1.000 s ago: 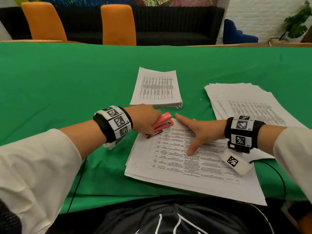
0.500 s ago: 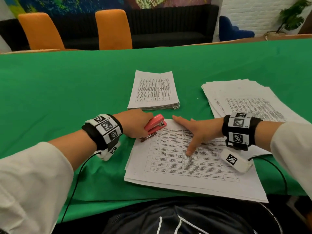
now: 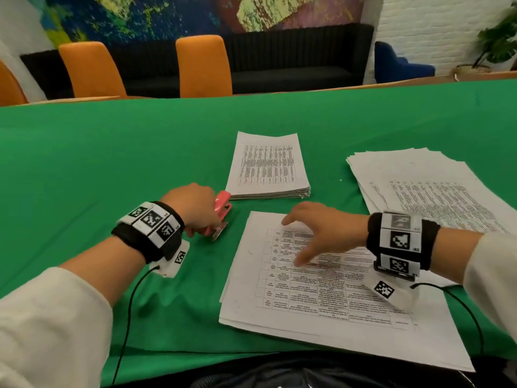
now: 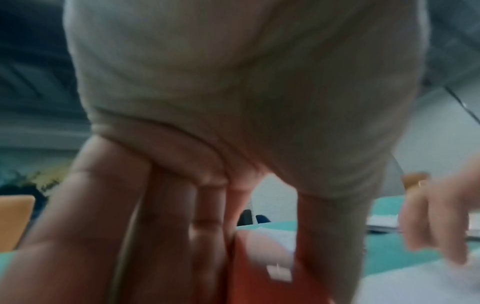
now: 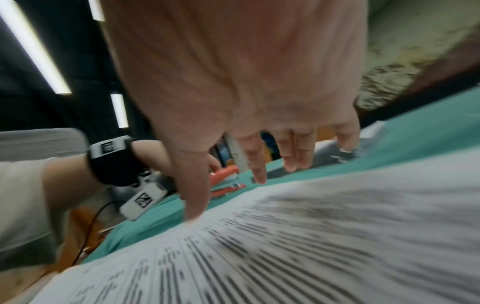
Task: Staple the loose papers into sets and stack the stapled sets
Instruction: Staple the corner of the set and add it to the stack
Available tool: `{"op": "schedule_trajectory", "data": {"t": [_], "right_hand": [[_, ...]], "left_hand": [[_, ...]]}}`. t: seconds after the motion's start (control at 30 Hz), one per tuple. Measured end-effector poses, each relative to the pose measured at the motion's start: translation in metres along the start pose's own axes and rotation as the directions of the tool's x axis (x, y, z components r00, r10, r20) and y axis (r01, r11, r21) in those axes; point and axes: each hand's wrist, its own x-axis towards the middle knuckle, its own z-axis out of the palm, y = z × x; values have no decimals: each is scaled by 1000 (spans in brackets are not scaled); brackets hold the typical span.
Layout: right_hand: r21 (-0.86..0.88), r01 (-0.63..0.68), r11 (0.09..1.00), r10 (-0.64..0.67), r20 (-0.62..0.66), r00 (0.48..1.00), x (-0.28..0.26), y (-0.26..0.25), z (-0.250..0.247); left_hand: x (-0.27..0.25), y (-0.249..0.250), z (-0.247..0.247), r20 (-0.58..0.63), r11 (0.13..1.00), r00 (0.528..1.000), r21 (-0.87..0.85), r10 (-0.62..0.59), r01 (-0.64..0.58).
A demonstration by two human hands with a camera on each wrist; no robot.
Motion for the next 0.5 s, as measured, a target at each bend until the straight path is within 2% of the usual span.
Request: {"op": "schedule_trajectory", "data": {"t": [0.07,0.1,0.13,0.2,0.27,0.3,0.33,0.4,0.43,0.5], "right_hand": [[46,79,996,-70,-171,983,10,-25,-1],[72,93,993,-77,-199,977,17,-38,-2],[72,94,993,-78,-205,976,24,-50,-3],[6,62,998,-60,-190,980,37,-71,-1],[-78,23,997,-36,-174,984,46,-87,7],[-112,8,994,-29,-180,983,49,-92,11],[-138,-5,990,-22,-194,981,51,-96,14],[-181,-28,983,-13,-217,976,53,-100,17],[-190,-37,981,-6,-218,976,53,-101,18],[-179,-56,982,16,-217,976,52,-102,17]], "left_hand": [[-5,-7,1,62,996,997,82,-51,46],[-8,-7,2,48,989,996,131,-73,66],[-9,-7,4,-8,979,996,187,-85,85],[-12,-4,3,-197,956,979,271,-58,111],[-16,0,-1,-349,973,937,216,4,76],[-18,2,-3,-351,990,936,135,21,29],[-19,4,-4,-303,999,952,21,38,-33],[-23,10,0,-118,967,989,-228,84,-110],[-25,14,5,-38,941,994,-320,102,-109],[-25,18,15,26,913,994,-397,110,-91]]}}
